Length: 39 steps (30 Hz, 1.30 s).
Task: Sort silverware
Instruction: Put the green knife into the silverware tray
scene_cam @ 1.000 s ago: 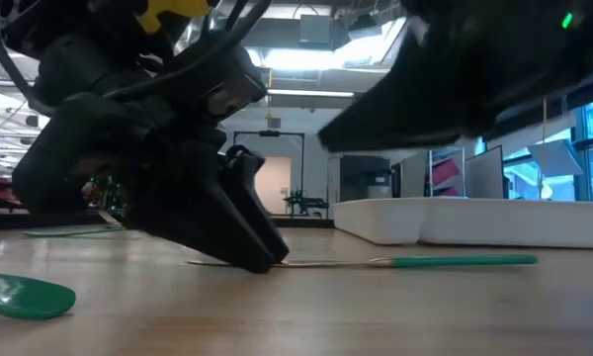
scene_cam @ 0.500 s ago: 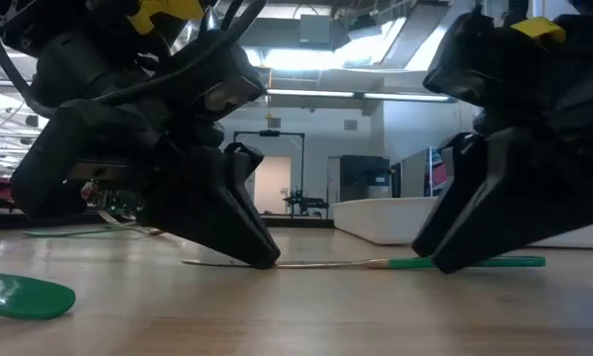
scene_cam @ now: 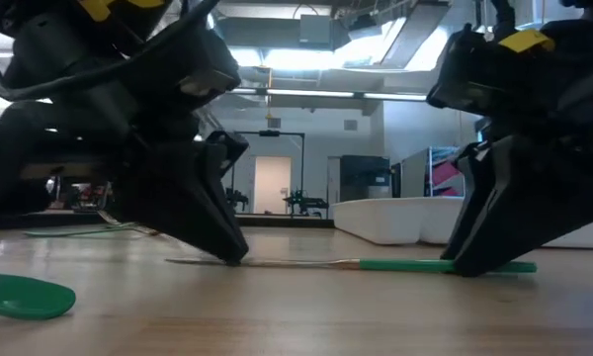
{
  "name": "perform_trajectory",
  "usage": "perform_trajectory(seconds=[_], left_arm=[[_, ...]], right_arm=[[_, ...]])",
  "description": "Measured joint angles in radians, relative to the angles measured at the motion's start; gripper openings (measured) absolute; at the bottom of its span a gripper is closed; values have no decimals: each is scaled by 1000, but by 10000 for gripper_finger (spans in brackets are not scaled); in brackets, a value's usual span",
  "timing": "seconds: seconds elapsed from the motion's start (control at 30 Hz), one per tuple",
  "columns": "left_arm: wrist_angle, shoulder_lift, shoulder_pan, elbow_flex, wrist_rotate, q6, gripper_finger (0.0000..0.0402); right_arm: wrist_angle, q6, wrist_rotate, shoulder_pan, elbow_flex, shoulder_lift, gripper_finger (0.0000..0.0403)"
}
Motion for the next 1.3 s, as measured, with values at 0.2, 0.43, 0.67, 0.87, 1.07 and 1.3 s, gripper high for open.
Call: perform_trajectory(seconds=[0.2,0.43,0.67,0.87,1.07,1.3], left_arm=[[1,-1,-16,0,-79,13,1],[99,-3,-18,2,-38,16,44],[172,-6,-1,4,-22,63,142],[174,11,30,4,-23,10,179],[182,12,38,5,-2,25,182],[232,12,37,5,24,40,182]], right_arm=[[81,69,2,12,-45,36,42],[380,147,126,74,-174,45,13],[431,201,208,119,-218,52,1],[452,172,259,129,-223,55,1],[467,78,372,129,-235,-19,11],[446,101,318,129,-229,-149,80]])
